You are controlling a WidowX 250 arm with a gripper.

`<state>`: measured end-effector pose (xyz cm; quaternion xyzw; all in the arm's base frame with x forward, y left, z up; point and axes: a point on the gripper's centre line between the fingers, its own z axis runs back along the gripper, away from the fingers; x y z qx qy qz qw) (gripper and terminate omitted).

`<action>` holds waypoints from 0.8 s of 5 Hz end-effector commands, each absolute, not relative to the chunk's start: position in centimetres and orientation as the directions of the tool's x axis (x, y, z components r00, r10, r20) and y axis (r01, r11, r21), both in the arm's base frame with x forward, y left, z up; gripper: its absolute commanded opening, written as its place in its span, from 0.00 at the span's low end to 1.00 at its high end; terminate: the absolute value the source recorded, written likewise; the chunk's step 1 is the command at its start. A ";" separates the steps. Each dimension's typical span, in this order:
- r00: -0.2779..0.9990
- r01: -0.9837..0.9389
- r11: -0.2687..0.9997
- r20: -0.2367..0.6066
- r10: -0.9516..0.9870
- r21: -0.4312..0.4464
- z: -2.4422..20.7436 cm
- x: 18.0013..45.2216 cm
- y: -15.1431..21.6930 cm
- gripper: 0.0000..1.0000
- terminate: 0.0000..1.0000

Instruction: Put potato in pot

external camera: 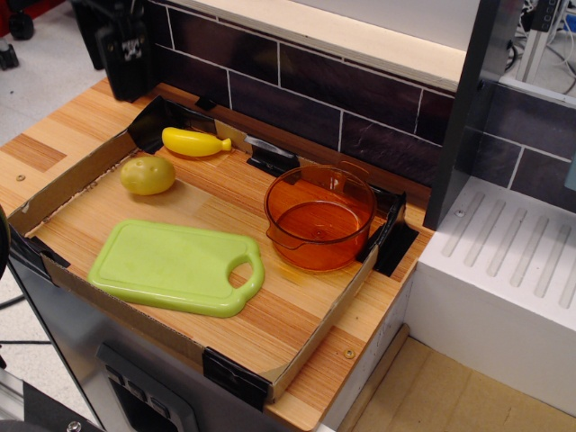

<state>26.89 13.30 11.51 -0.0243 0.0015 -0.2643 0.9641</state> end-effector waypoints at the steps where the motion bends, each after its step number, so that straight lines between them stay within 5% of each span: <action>1: 0.807 0.587 0.806 -0.024 -0.590 -0.073 9.0 27.4 13.9 1.00 0.00; 4: 0.796 0.605 0.796 -0.023 -0.605 -0.012 5.0 29.1 15.2 1.00 0.00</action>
